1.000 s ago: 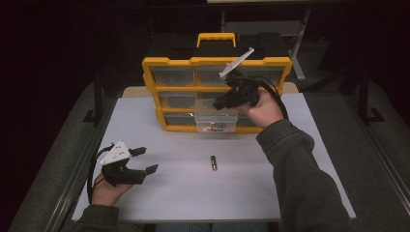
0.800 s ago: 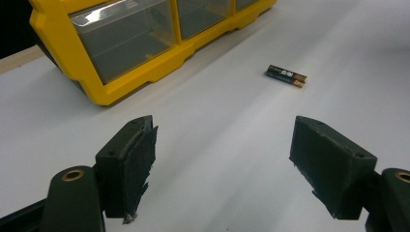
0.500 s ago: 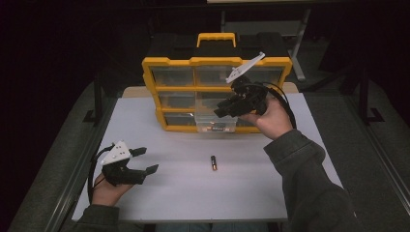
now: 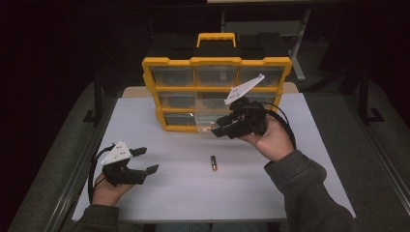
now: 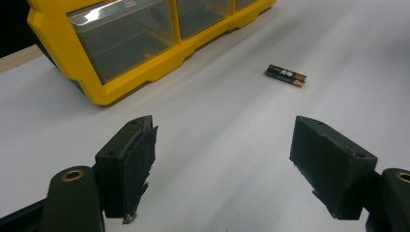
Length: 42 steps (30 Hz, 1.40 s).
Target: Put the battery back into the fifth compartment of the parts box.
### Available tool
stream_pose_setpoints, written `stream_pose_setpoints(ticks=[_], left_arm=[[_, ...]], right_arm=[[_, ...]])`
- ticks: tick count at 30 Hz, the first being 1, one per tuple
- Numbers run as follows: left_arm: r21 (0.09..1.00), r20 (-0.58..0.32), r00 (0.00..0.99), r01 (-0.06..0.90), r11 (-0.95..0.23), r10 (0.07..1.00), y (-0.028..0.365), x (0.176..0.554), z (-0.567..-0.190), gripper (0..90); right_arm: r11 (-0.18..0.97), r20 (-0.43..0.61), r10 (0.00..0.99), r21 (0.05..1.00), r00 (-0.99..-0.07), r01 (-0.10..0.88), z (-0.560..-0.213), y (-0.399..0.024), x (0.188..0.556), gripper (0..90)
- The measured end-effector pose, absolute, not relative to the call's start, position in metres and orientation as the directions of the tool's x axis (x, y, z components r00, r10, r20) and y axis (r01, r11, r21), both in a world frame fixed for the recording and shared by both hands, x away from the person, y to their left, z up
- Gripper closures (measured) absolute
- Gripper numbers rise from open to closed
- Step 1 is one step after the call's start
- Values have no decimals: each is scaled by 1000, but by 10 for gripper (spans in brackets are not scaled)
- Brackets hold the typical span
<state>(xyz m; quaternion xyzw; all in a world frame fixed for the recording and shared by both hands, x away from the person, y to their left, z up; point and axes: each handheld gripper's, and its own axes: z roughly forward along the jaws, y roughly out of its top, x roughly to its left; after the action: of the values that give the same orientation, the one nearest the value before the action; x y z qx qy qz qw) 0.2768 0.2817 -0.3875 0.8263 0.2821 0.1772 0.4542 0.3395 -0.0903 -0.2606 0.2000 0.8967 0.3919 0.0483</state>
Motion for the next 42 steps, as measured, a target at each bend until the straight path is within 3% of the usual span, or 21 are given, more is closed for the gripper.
stream_pose_setpoints(ticks=[17, 34, 42], left_arm=[[851, 39, 780, 302, -430, 625, 282, 277, -388, 235], [852, 37, 781, 301, -428, 624, 283, 277, -389, 235], [855, 31, 779, 304, -420, 626, 282, 276, -389, 235]], right_arm=[[597, 125, 439, 700, -890, 393, -301, -90, 324, 509], [638, 105, 477, 641, -872, 427, -343, -77, 319, 482], [657, 100, 496, 606, -863, 448, -379, -66, 322, 478]])
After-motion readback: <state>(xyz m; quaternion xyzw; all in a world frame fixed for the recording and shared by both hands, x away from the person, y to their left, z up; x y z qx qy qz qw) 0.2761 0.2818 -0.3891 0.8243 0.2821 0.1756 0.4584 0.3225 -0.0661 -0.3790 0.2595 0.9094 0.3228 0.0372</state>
